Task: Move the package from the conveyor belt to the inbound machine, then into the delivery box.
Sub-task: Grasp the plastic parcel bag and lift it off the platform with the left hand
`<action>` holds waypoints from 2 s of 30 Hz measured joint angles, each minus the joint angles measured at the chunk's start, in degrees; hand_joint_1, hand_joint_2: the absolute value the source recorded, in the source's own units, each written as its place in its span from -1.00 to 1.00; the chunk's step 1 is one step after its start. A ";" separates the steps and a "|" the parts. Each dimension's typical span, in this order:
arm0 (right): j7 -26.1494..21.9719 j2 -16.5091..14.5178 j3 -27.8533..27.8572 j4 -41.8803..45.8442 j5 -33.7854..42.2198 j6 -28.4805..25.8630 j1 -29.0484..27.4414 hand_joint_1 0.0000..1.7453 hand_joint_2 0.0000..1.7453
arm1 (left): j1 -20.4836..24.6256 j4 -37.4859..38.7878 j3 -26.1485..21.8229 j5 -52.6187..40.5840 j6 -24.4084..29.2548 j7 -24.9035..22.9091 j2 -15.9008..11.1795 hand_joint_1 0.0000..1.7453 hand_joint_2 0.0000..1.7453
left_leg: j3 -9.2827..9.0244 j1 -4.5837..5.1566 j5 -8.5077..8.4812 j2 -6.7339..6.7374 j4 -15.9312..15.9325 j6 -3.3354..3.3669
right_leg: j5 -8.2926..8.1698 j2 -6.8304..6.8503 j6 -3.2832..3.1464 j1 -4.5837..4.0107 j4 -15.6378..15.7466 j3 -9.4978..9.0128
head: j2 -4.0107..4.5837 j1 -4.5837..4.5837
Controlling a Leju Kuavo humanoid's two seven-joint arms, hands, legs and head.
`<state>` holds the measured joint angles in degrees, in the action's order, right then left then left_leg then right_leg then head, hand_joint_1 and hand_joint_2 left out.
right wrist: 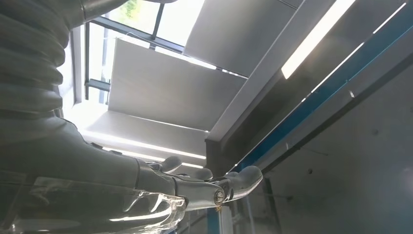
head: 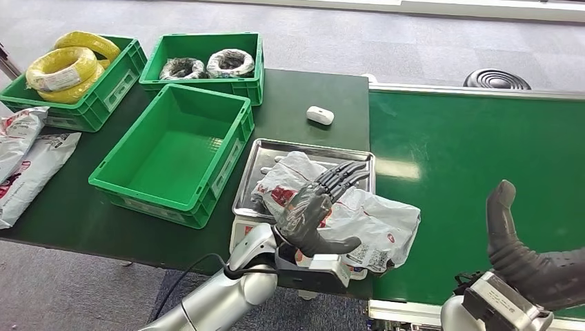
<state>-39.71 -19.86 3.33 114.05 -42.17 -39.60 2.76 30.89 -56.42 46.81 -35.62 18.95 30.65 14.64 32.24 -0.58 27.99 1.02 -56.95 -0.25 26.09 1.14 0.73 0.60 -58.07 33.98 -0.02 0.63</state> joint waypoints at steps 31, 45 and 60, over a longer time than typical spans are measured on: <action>0.00 0.02 1.23 -2.95 0.63 0.00 0.14 -1.00 1.00 | 4.94 24.30 -0.15 -2.42 -2.06 -0.70 4.56 0.87 1.00 | 0.01 0.00 0.00 0.01 0.00 0.00 | 0.00 -0.01 0.00 0.00 0.00 0.00 | 0.00 0.01; 0.00 0.02 1.42 -4.59 1.42 0.00 0.67 -1.00 1.00 | 5.05 24.33 -7.09 10.84 -10.19 6.79 4.47 0.96 1.00 | 0.03 -0.01 -0.01 0.02 0.01 0.00 | 0.00 -0.01 0.00 -0.01 -0.01 -0.01 | 0.00 0.00; 0.00 0.00 0.40 -7.55 2.71 0.00 0.13 -1.00 1.00 | 6.72 8.95 -28.62 26.88 -4.86 9.44 0.33 1.00 1.00 | 0.06 -0.03 -0.03 0.06 0.01 -0.01 | -0.01 -0.03 -0.01 -0.03 -0.04 0.03 | 0.00 -0.01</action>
<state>-39.71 -19.86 3.73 106.50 -39.46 -39.60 2.89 37.62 -47.47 18.20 -8.74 14.09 40.09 14.97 32.31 -0.61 27.97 1.09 -56.94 -0.26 26.08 1.11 0.72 0.57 -58.10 34.01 -0.02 0.62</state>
